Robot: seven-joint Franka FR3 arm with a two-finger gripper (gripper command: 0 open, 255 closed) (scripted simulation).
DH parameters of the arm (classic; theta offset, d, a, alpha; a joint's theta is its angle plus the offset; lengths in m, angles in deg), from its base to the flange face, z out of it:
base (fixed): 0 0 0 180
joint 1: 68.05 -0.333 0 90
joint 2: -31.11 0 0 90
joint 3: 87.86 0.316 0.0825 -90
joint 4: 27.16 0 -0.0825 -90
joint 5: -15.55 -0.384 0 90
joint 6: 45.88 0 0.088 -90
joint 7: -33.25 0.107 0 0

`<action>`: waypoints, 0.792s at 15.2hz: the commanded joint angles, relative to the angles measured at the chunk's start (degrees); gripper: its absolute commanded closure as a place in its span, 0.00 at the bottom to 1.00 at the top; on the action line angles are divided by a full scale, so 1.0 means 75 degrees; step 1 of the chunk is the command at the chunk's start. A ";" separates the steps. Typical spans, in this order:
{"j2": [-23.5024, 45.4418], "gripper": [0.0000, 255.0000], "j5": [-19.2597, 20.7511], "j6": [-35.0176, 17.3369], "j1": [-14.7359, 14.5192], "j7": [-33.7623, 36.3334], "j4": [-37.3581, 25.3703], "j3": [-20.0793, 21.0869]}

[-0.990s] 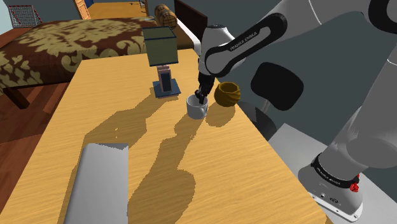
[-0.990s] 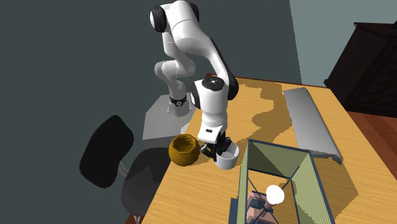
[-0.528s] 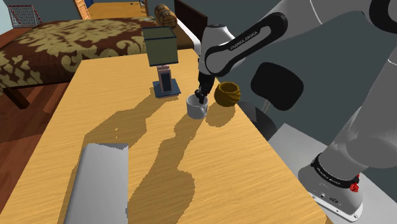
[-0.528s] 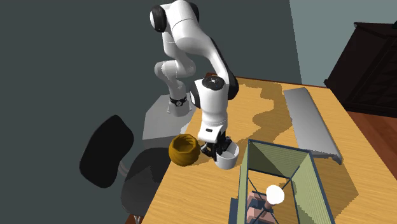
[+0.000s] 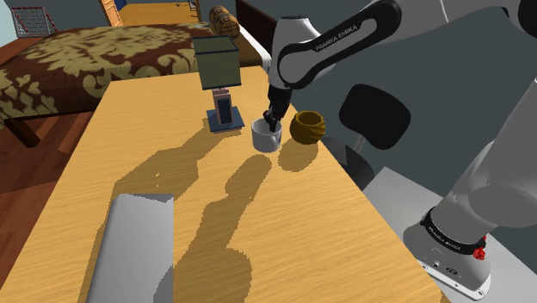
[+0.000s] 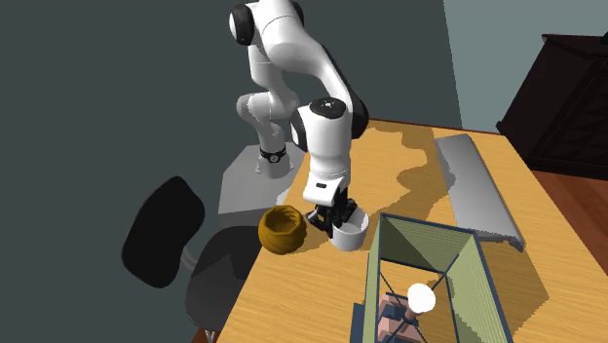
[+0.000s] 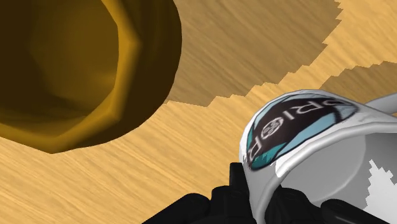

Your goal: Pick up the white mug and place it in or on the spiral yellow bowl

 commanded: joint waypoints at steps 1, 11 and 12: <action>-0.0109 1.00 -0.0015 0.0193 0.0008 -0.0007 -0.0083 -0.0002; -0.0523 1.00 -0.0059 0.1169 0.0026 0.0002 -0.0649 -0.0007; -0.0556 1.00 -0.0062 0.1267 0.0027 0.0005 -0.0715 -0.0008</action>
